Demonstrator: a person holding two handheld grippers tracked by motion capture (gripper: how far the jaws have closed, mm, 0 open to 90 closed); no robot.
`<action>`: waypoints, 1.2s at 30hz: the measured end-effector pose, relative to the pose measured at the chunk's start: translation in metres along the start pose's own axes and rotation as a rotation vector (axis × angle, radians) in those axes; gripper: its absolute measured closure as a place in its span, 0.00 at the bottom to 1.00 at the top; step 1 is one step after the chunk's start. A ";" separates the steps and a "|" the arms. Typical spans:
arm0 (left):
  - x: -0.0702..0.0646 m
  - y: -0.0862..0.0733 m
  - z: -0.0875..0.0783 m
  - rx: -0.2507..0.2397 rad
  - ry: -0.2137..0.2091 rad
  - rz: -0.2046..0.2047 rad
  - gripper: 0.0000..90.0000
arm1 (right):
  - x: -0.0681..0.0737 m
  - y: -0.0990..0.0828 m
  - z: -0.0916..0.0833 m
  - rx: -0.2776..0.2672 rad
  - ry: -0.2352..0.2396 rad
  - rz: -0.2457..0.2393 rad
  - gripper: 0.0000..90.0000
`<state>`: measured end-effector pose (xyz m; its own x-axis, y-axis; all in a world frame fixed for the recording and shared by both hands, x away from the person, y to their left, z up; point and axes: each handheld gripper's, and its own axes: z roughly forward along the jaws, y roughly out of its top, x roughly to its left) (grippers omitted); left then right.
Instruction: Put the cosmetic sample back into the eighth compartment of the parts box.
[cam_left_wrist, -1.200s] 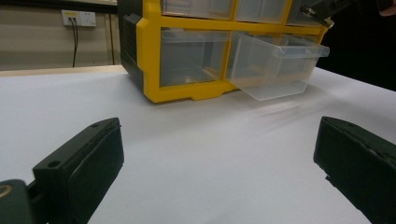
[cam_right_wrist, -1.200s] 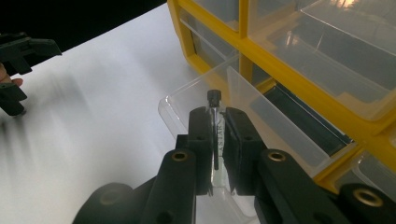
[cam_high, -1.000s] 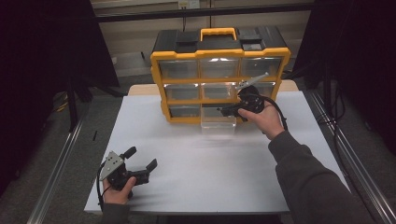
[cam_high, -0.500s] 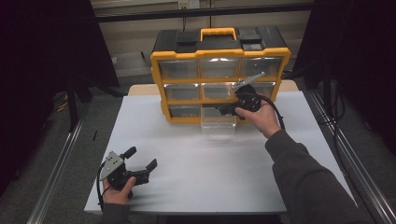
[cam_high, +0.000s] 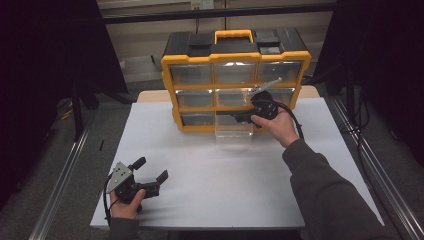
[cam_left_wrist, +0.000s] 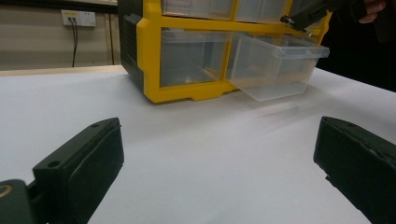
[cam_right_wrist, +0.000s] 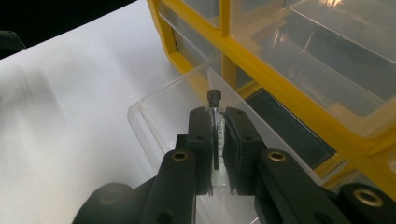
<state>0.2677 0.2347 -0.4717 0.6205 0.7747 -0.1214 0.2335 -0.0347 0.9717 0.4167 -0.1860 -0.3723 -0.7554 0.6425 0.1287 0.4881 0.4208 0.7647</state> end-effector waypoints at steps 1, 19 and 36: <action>0.000 0.000 0.000 0.000 0.000 0.000 0.02 | 0.000 0.000 0.000 0.000 0.000 0.000 0.90; 0.000 0.000 0.000 -0.005 0.009 -0.004 0.02 | -0.002 -0.002 0.008 0.002 -0.008 -0.009 0.90; 0.000 0.000 -0.001 -0.004 0.005 -0.007 0.02 | 0.002 -0.005 0.015 0.013 -0.007 -0.026 0.90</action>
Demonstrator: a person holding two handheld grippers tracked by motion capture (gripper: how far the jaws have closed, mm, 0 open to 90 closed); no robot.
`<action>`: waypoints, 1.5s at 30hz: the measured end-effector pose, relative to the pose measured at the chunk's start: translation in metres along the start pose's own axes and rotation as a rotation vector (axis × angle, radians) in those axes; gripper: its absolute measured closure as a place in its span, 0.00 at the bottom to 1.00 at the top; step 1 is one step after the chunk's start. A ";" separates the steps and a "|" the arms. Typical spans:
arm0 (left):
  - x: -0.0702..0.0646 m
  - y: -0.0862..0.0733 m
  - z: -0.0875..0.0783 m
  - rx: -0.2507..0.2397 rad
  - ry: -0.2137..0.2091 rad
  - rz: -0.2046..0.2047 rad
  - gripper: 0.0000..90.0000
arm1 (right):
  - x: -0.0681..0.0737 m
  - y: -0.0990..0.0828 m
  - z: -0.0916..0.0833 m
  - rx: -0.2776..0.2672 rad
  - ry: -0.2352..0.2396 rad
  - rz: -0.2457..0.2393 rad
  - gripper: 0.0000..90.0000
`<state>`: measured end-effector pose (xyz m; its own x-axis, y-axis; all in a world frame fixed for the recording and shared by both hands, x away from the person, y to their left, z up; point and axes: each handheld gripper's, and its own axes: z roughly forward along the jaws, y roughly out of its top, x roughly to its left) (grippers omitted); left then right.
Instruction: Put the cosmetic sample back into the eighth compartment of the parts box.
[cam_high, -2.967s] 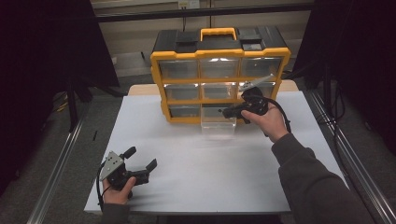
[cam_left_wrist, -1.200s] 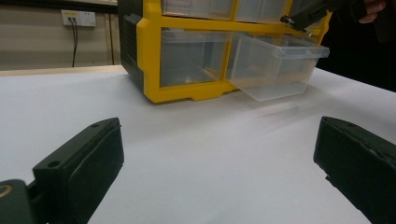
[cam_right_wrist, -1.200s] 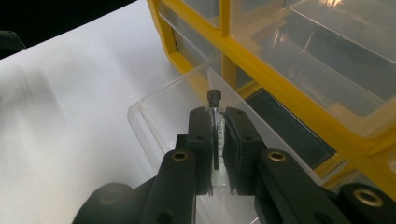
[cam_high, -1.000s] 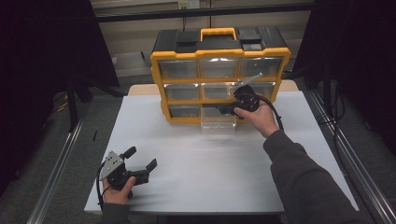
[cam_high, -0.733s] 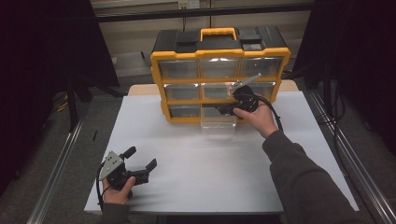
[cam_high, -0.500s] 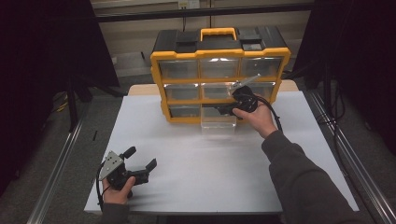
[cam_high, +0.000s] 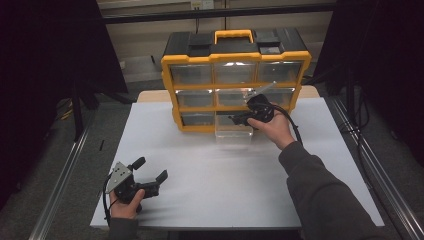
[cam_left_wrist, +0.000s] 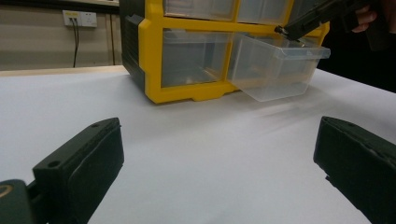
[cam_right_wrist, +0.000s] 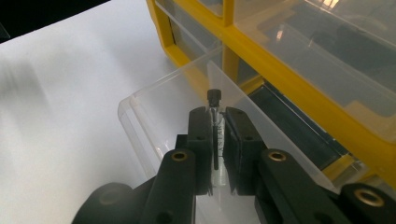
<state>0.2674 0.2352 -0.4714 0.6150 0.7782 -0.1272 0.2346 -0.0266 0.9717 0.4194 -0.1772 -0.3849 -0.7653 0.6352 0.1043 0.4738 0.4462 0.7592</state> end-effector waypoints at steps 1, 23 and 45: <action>0.000 0.000 0.000 -0.001 -0.001 -0.002 0.02 | 0.000 0.000 0.000 0.001 -0.001 0.001 0.90; 0.001 0.000 -0.001 0.003 -0.002 0.005 0.02 | 0.003 -0.002 -0.001 -0.016 0.003 0.027 0.75; 0.000 0.000 0.000 0.001 -0.003 0.003 0.02 | 0.008 -0.031 -0.026 -0.196 0.010 0.099 0.27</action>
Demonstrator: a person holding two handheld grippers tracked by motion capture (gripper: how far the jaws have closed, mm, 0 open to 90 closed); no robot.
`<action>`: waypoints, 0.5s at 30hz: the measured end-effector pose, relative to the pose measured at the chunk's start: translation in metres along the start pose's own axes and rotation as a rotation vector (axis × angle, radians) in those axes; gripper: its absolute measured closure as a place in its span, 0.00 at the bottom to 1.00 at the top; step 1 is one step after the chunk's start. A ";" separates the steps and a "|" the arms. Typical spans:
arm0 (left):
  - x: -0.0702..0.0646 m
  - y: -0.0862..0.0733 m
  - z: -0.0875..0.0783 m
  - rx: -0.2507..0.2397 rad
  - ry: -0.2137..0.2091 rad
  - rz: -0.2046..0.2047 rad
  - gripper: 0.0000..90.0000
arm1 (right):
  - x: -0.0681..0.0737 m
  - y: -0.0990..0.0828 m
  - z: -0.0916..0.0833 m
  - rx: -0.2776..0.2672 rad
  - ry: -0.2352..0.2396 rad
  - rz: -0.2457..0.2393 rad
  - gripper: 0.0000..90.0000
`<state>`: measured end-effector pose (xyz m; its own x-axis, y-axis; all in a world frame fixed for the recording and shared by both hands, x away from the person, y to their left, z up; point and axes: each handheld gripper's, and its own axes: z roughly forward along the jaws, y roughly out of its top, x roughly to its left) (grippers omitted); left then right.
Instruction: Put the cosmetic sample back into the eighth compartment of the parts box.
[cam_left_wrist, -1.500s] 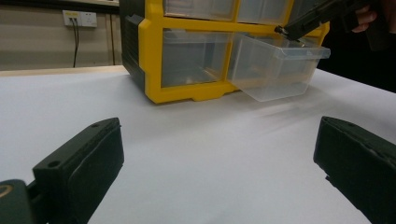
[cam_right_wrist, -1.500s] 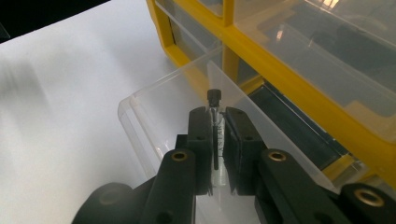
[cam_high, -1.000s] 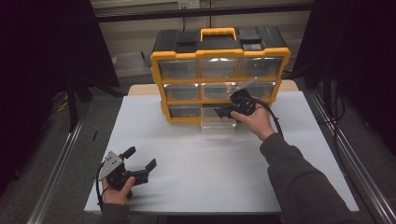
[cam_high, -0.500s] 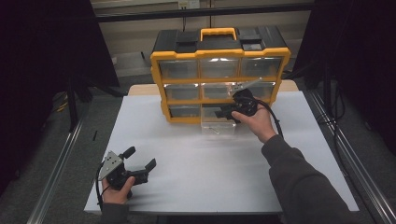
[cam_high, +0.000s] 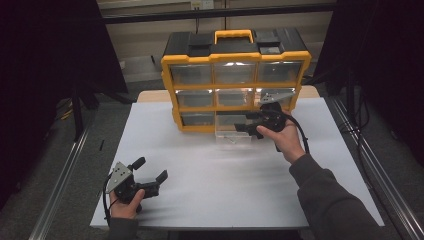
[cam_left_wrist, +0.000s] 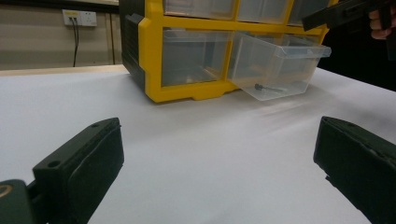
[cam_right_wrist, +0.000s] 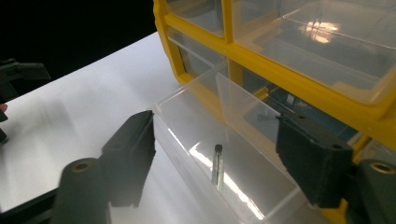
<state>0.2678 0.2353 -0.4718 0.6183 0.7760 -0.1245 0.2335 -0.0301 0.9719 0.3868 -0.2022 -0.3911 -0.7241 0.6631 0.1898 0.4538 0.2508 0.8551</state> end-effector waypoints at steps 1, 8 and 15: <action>0.000 0.000 0.000 0.001 0.001 -0.001 0.02 | 0.001 -0.002 -0.002 -0.006 -0.002 -0.002 0.26; 0.000 0.000 0.000 0.000 0.006 0.000 0.02 | 0.007 -0.014 -0.021 -0.071 0.010 -0.002 0.20; 0.000 0.000 0.000 0.007 -0.001 0.005 0.02 | 0.010 -0.031 -0.040 -0.113 -0.027 -0.008 0.11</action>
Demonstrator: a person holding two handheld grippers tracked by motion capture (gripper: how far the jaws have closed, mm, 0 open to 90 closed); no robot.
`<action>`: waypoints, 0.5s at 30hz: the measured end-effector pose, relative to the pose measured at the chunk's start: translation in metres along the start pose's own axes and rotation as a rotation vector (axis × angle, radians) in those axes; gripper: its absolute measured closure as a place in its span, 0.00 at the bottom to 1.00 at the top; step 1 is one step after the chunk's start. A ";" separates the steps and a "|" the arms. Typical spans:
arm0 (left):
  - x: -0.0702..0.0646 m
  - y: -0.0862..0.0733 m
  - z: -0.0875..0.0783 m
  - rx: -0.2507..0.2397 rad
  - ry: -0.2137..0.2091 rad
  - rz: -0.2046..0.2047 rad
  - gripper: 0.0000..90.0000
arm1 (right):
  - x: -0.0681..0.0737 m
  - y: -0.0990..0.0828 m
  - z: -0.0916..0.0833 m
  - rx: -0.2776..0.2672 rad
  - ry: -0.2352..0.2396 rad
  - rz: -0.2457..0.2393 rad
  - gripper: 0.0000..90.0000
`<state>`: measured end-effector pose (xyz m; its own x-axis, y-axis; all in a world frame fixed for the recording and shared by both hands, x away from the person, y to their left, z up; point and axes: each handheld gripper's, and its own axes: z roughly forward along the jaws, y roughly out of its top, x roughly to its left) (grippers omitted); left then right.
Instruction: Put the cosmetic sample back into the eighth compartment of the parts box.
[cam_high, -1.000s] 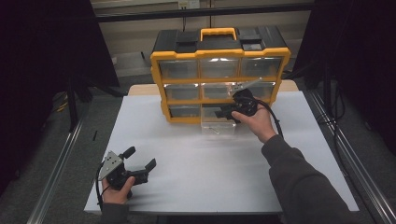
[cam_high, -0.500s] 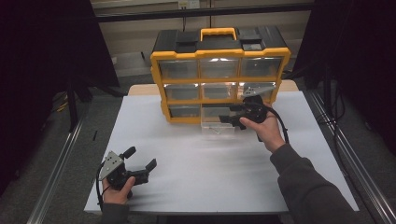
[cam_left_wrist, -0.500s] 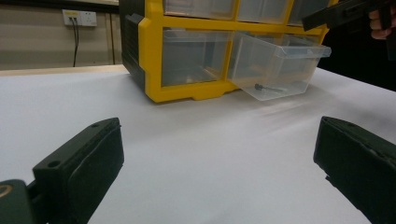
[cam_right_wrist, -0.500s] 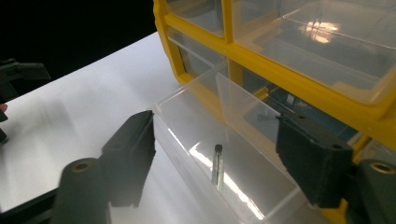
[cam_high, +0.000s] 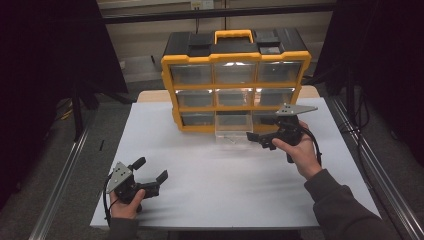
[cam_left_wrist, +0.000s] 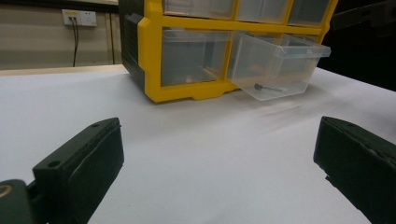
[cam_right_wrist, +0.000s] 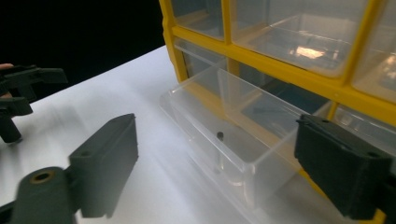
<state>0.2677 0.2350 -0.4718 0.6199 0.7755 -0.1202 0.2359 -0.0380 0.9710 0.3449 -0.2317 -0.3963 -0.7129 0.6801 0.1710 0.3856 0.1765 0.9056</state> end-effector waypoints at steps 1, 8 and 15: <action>0.000 0.000 0.000 0.000 -0.001 0.001 0.02 | 0.000 0.000 0.000 0.000 0.000 0.000 0.11; 0.000 0.000 0.000 0.002 0.004 0.000 0.02 | 0.001 -0.014 -0.015 -0.033 -0.026 0.015 0.06; -0.001 0.000 0.000 0.003 0.003 -0.002 0.02 | 0.003 -0.023 -0.024 -0.054 -0.044 0.018 0.04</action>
<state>0.2675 0.2341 -0.4722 0.6172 0.7773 -0.1219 0.2393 -0.0379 0.9702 0.3202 -0.2507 -0.4072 -0.6796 0.7133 0.1712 0.3647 0.1260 0.9226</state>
